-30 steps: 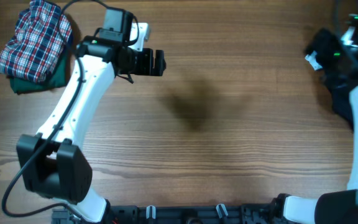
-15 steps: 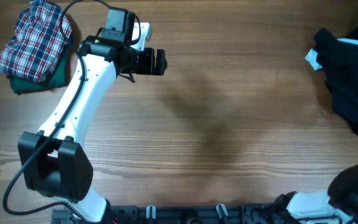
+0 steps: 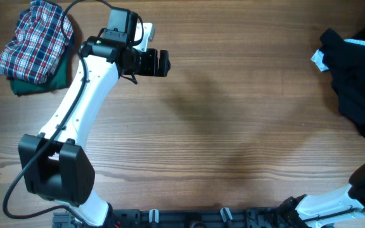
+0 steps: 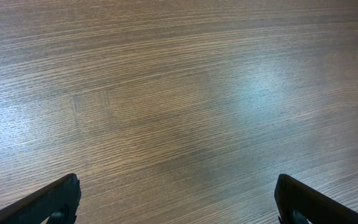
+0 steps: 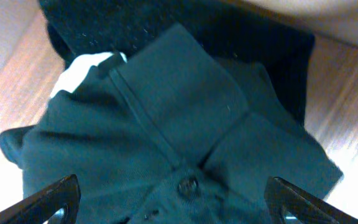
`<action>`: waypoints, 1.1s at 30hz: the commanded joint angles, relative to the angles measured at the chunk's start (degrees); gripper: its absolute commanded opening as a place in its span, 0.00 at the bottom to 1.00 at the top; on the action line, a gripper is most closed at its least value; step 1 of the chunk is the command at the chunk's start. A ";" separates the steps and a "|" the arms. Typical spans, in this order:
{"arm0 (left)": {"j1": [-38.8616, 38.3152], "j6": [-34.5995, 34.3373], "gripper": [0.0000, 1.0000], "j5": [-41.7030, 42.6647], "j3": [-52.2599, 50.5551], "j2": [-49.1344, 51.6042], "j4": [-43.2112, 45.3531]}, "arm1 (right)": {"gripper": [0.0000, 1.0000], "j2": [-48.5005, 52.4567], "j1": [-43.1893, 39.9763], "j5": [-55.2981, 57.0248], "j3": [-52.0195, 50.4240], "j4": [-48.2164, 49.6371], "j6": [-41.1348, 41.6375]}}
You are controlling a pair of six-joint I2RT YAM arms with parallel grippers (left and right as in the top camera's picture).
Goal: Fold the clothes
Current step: 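Reach the right gripper to the dark shirt pile at top right, then grasp the dark green shirt with the right gripper and drag it to center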
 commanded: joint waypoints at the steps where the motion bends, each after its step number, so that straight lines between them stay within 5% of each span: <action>1: 0.09 -0.55 1.00 -0.50 0.96 -0.26 0.22 | 0.95 2.80 -0.39 -4.57 -0.15 1.92 -4.48; 8: 0.09 -0.55 1.00 -0.50 0.96 -0.26 0.22 | 0.84 6.97 -0.39 -4.94 -0.15 3.41 -4.52; 13: 0.09 -0.57 1.00 -0.50 0.96 -0.26 0.22 | 0.24 8.76 -0.39 -4.94 -0.15 3.69 -4.44; 17: 0.09 -0.57 1.00 -0.50 0.96 -0.26 0.24 | 0.05 8.68 -0.28 -5.92 -0.13 4.07 -4.26; 26: 0.09 -0.57 1.00 -0.50 0.96 -0.26 0.50 | 0.04 2.71 1.64 -13.79 0.17 4.28 -2.51; 33: 0.11 -0.57 1.00 -0.52 0.96 -0.22 2.67 | 0.04 -9.55 12.74 -14.34 2.05 3.80 -4.48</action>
